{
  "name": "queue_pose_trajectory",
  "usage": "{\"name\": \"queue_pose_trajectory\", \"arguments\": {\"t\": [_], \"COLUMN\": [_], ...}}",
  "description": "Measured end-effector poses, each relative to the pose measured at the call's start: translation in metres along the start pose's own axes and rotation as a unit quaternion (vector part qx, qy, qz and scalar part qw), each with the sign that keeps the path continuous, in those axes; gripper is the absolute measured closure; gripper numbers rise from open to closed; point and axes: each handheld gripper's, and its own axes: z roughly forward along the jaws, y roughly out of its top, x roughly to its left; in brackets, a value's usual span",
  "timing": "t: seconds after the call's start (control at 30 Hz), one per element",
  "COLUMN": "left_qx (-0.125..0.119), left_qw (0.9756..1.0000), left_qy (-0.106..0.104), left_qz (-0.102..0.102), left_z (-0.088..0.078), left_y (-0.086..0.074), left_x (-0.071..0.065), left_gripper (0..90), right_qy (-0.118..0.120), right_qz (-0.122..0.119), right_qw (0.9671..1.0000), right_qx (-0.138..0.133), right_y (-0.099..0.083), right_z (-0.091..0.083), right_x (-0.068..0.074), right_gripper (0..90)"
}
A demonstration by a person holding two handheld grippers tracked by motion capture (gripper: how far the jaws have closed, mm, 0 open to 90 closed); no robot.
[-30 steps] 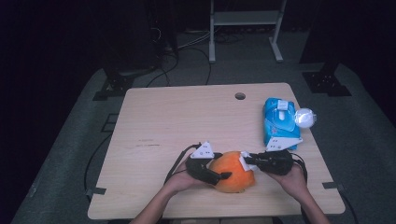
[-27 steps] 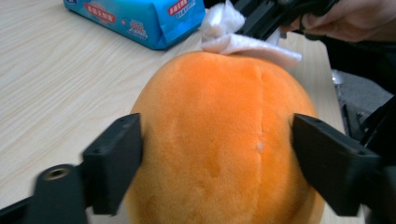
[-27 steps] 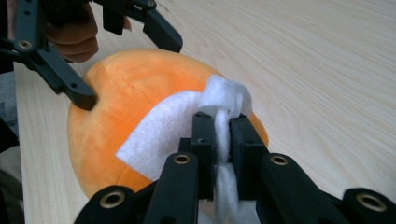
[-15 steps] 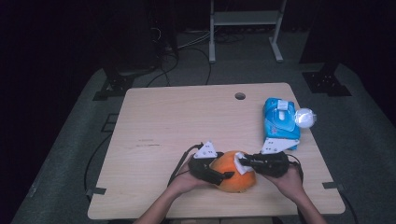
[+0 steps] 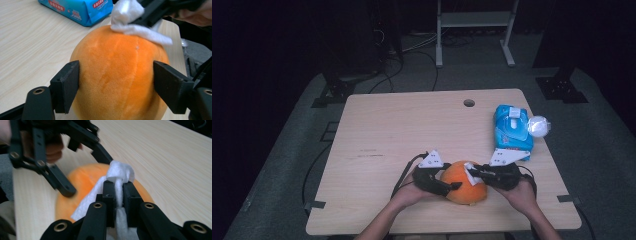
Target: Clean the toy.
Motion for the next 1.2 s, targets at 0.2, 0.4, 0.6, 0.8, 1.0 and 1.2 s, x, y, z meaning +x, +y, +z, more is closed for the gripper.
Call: {"name": "queue_pose_trajectory", "arguments": {"t": [0.2, 0.4, 0.6, 0.8, 1.0, 1.2], "left_qx": [-0.003, -0.005, -0.002, -0.014, -0.016, -0.012], "left_qw": [0.9997, 0.9993, 1.0000, 0.9998, 0.9995, 0.9996], "left_qy": [-0.023, -0.030, 0.000, -0.016, -0.022, -0.001], "left_qz": [-0.002, -0.023, 0.000, 0.006, -0.019, 0.027], "left_z": [0.000, 0.003, 0.001, 0.002, 0.005, 0.001], "left_y": [-0.001, -0.008, 0.002, 0.002, -0.005, 0.007], "left_x": [0.004, 0.010, -0.004, -0.003, 0.005, -0.013], "left_gripper": [12.5, 17.7, 28.9, 16.6, 22.7, 30.1], "right_qy": [0.013, 0.014, 0.023, 0.029, 0.011, 0.023], "right_qz": [-0.015, 0.018, 0.008, -0.004, 0.017, 0.005], "right_qw": [0.9998, 0.9997, 0.9995, 0.9994, 0.9996, 0.9991], "right_qx": [0.000, -0.004, -0.021, -0.017, -0.018, -0.034], "right_y": [0.005, -0.003, 0.005, 0.007, 0.000, 0.010], "right_z": [0.003, -0.001, 0.000, -0.001, -0.008, -0.006], "right_x": [0.007, -0.009, 0.003, 0.004, -0.010, 0.003], "right_gripper": [81.0, 81.0, 81.3, 81.3, 81.2, 81.2]}}
